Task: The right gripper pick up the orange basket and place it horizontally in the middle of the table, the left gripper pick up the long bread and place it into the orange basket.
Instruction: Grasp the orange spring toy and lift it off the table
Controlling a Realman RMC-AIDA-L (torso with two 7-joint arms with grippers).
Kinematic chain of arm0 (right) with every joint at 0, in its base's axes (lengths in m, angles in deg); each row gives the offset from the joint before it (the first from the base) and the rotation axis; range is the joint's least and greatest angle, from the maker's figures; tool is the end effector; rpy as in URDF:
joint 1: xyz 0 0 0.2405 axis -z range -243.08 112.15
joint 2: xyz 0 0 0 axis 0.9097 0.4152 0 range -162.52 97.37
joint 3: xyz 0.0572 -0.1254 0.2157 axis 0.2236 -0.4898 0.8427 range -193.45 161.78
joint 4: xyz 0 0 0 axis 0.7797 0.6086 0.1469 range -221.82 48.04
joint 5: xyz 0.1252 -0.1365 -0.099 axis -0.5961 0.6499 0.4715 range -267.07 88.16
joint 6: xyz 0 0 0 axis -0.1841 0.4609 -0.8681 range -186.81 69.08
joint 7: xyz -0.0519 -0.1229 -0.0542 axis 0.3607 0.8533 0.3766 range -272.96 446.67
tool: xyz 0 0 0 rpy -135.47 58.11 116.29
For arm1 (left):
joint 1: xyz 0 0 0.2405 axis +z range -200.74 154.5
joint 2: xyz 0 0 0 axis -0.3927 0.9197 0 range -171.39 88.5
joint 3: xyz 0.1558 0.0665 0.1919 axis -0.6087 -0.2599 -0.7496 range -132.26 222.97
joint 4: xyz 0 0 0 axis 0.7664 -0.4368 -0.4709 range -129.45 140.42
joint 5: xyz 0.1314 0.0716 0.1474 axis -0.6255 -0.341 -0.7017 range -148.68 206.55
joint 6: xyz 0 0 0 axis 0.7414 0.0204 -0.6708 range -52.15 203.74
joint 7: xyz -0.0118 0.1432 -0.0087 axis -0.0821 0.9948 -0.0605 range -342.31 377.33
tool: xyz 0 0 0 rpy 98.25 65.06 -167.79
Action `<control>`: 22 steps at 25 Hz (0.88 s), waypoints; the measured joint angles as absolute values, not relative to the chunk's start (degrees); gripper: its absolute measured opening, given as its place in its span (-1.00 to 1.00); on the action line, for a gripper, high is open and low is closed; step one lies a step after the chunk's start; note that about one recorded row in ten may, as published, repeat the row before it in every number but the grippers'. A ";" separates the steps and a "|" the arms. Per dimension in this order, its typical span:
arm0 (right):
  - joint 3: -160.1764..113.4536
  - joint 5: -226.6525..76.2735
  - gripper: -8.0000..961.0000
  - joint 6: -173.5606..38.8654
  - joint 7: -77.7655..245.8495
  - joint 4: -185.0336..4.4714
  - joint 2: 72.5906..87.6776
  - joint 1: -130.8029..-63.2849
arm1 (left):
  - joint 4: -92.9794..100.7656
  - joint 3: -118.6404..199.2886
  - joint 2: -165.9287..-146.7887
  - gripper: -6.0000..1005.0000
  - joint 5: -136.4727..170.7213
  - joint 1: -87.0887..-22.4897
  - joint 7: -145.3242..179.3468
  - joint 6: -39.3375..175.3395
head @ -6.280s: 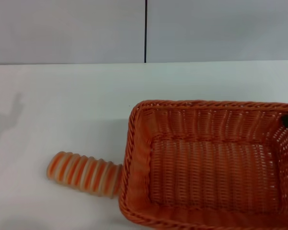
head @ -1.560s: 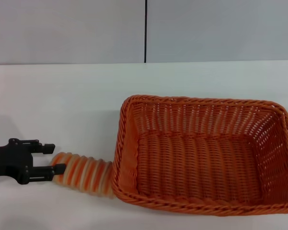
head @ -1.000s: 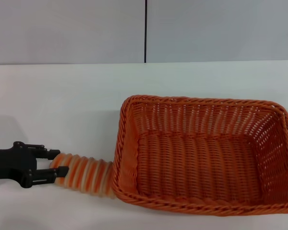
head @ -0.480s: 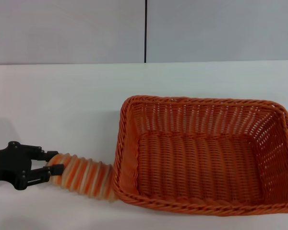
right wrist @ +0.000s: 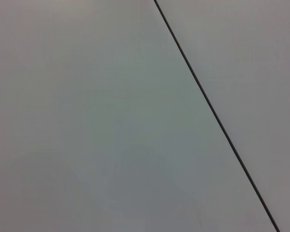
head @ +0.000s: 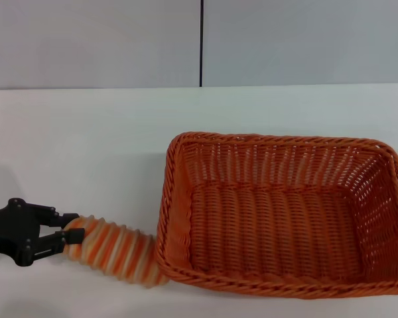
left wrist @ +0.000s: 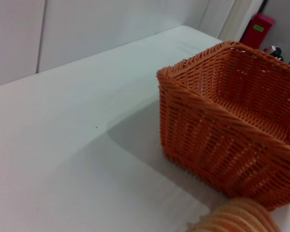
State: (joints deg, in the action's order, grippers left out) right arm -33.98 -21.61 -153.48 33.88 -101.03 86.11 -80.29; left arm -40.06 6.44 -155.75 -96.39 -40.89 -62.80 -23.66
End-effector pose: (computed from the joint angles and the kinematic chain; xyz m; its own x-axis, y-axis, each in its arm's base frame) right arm 0.3540 0.2568 0.0795 0.3093 0.2438 -0.9192 -0.8729 -0.3108 -0.3762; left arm -0.3389 0.2531 0.0445 0.8221 0.4845 0.2988 0.5351 -0.8369 -0.1150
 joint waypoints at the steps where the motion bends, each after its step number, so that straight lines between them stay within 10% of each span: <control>1: -33.98 -21.61 0.14 -153.48 33.88 -101.03 86.11 -80.29 | -40.06 6.67 -155.75 -0.37 -96.38 -40.91 -62.76 -23.81; 22: -32.19 -21.61 0.14 -157.61 32.89 -100.14 86.16 -79.64 | -41.43 18.33 -155.71 -0.67 -96.30 -42.10 -59.39 -24.37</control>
